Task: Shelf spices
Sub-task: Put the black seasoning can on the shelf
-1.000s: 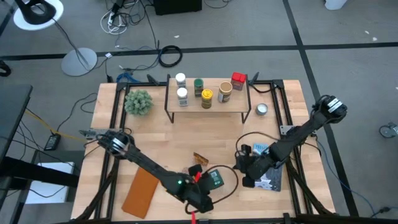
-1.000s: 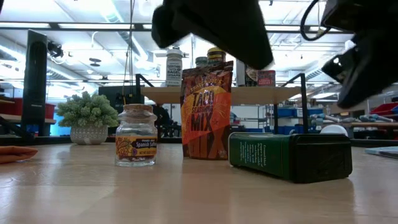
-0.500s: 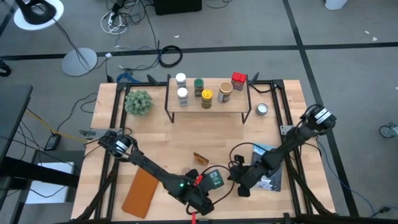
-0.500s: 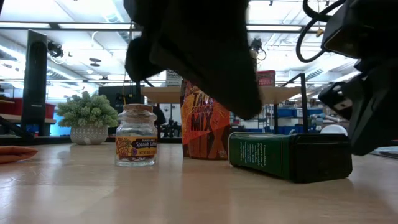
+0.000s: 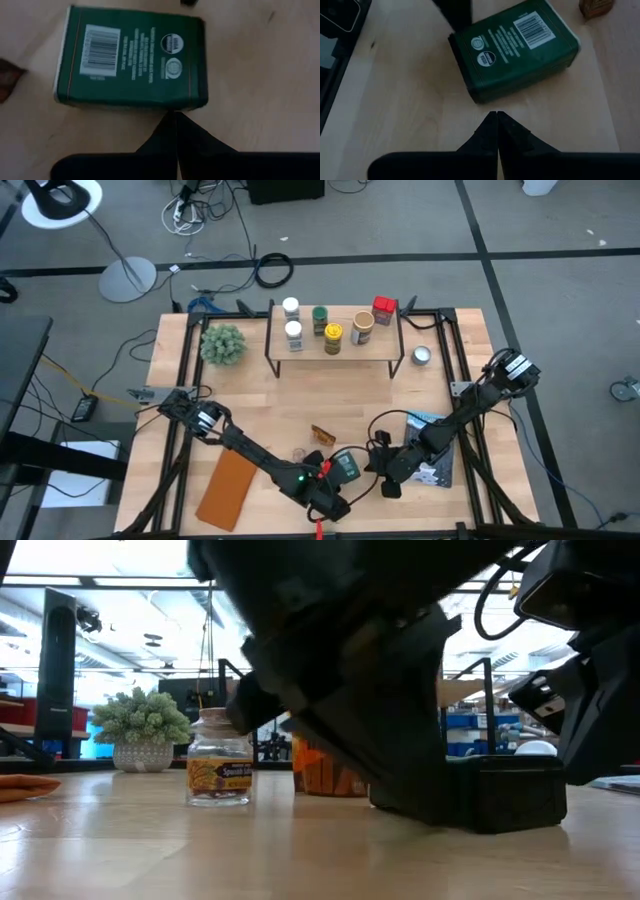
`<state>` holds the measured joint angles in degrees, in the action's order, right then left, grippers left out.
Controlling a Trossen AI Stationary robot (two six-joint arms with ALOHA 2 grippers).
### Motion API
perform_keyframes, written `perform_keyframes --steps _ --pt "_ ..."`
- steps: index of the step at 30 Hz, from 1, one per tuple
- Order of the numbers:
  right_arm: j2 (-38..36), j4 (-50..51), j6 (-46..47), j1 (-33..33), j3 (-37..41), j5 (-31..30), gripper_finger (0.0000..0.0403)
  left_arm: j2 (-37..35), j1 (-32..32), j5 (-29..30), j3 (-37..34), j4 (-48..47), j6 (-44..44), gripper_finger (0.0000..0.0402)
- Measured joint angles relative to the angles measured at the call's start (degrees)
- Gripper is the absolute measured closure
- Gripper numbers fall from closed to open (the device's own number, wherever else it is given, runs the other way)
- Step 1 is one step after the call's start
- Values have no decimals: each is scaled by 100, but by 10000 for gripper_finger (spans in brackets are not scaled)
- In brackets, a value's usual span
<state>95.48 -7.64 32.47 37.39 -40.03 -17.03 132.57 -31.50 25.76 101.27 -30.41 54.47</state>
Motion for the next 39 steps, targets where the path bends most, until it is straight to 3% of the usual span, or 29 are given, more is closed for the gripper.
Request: perform_keyframes --steps 19,28,39 --pt "4 148 -268 -214 2 -107 403 24 78 18 0 416 -141 401" --pt "7 -287 -411 -214 7 626 403 24 58 -52 0 544 -163 401" --pt "-284 -275 -198 -167 9 981 403 24 58 -279 275 491 -468 401"
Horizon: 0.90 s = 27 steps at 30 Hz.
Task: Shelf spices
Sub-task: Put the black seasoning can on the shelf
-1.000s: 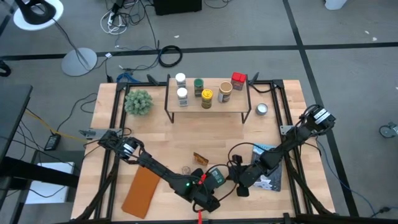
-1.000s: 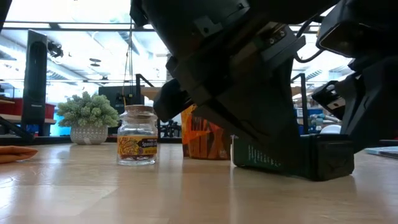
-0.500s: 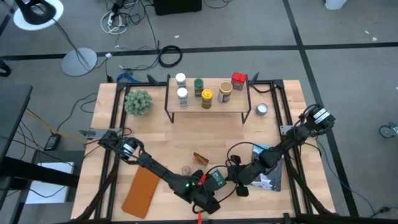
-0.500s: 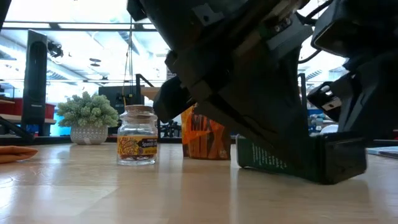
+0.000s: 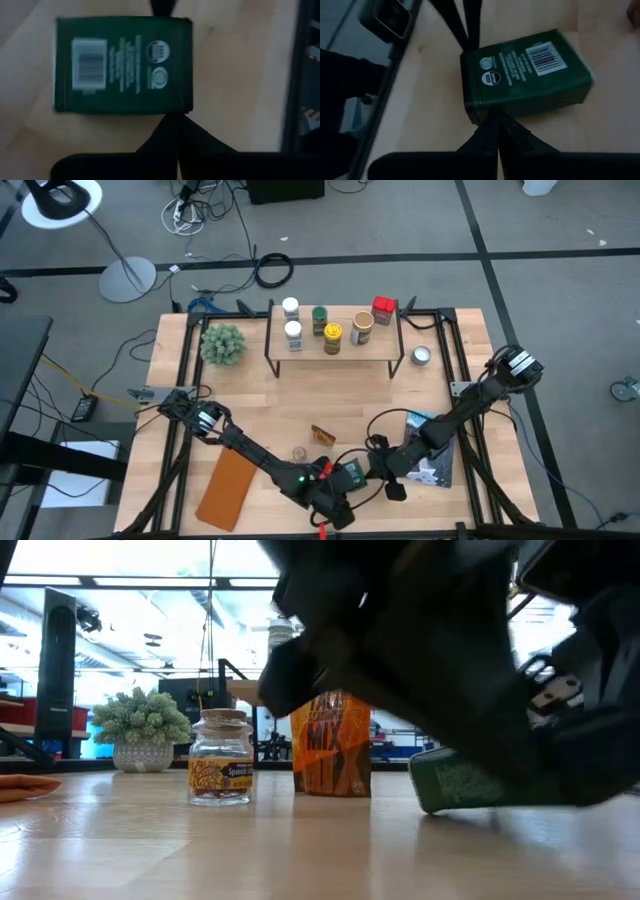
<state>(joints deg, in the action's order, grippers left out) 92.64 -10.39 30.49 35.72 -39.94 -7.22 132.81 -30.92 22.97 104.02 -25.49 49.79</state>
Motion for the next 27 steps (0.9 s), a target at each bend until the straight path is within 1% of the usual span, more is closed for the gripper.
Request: perform_keyframes --steps 4,9,13,18,23,27 --pt "-345 7 -12 16 0 -82 403 0 -7 -51 220 -36 -277 401" --pt "-742 185 -59 4 -4 -443 403 0 5 29 447 -104 -460 401" --pt "-937 302 -60 13 -9 -387 403 0 11 100 595 -426 -462 401" --pt "-952 570 -49 -10 -15 -509 403 -2 20 163 696 -643 -460 401" --pt "-833 1106 328 -41 -13 -498 403 -11 31 274 696 -692 -460 401" --pt "-793 1129 340 -41 -13 -511 403 -11 33 406 696 -767 -460 401"
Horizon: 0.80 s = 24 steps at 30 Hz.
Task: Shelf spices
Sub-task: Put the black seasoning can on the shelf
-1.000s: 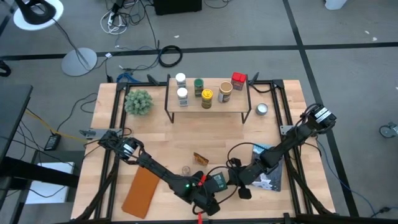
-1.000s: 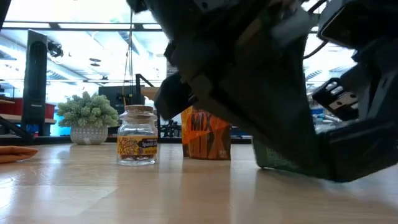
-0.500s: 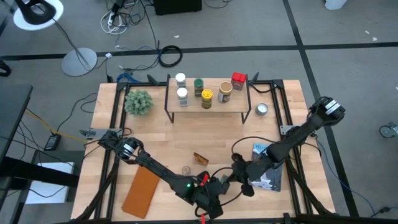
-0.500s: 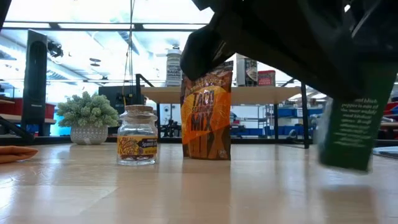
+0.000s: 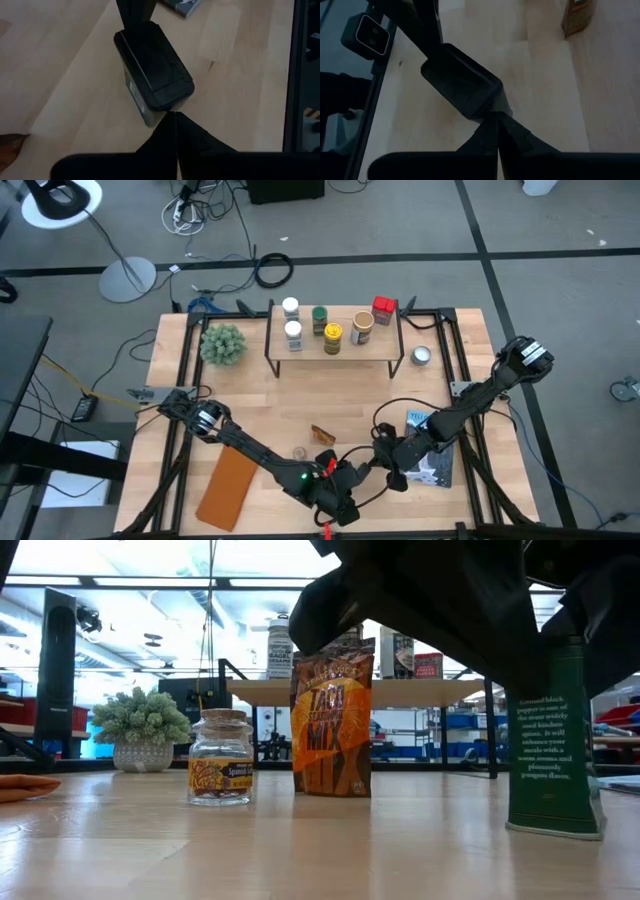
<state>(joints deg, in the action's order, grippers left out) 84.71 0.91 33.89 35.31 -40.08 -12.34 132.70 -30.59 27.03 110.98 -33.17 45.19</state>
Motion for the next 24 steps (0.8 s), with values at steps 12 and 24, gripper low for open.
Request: perform_keyframes --steps 12,24 --pt "-272 654 -220 5 0 11 403 0 26 -13 0 -385 39 401" --pt "-1111 1197 -270 290 0 9 402 0 16 597 -4 -734 53 401"
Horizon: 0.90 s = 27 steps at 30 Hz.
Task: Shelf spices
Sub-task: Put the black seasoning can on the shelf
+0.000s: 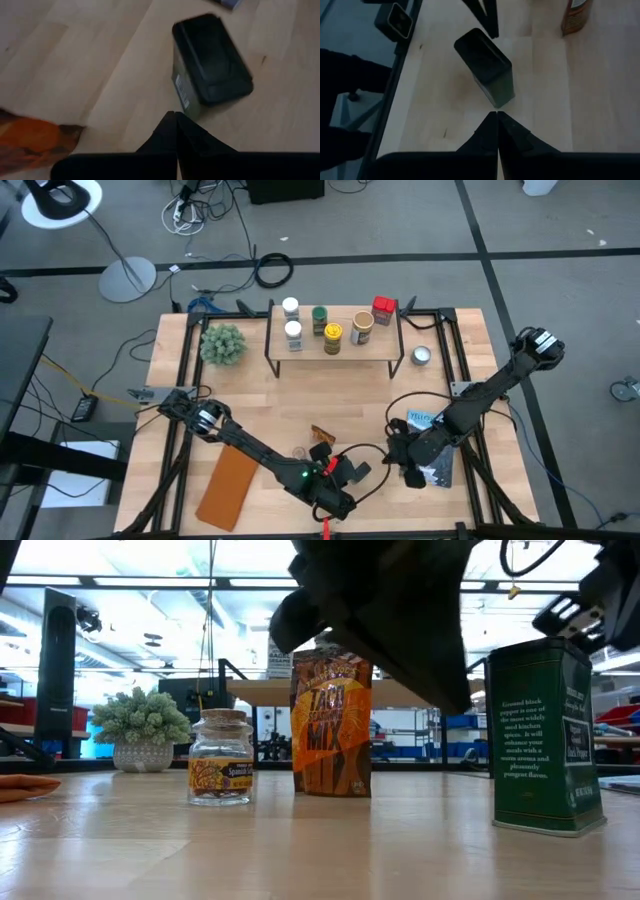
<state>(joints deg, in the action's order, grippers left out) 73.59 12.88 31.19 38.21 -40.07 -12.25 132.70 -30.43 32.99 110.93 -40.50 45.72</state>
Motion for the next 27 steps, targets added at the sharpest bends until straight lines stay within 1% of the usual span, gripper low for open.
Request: perform_keyframes --steps 2,4,6,8,10,13,18,22,27 --pt "-158 210 -69 5 -32 -1 402 -1 -42 4 -3 -104 113 401" --pt "-223 576 -329 5 -240 0 403 -20 -91 -1 -4 -196 200 401" --pt "-215 1078 -536 5 -623 -24 403 -47 -146 -5 -6 -177 234 401" --pt "-36 1653 -671 -5 -1167 -43 403 -74 -195 0 -4 -189 166 401" --pt "290 2254 -824 -31 -1766 -64 403 -97 -242 50 -5 -236 73 401" --pt "968 2954 -1135 -45 -2701 -78 403 -119 -285 180 -4 -433 56 401" --pt "2116 4099 -1771 -56 -3984 -76 400 -157 -320 153 -7 -558 -44 401" --pt "2661 4359 -2131 -56 -4708 -165 386 -157 -366 27 -7 -543 -174 401" --pt "2968 4150 -2478 -59 -5218 -164 348 -157 -411 -70 -7 -501 -228 401"
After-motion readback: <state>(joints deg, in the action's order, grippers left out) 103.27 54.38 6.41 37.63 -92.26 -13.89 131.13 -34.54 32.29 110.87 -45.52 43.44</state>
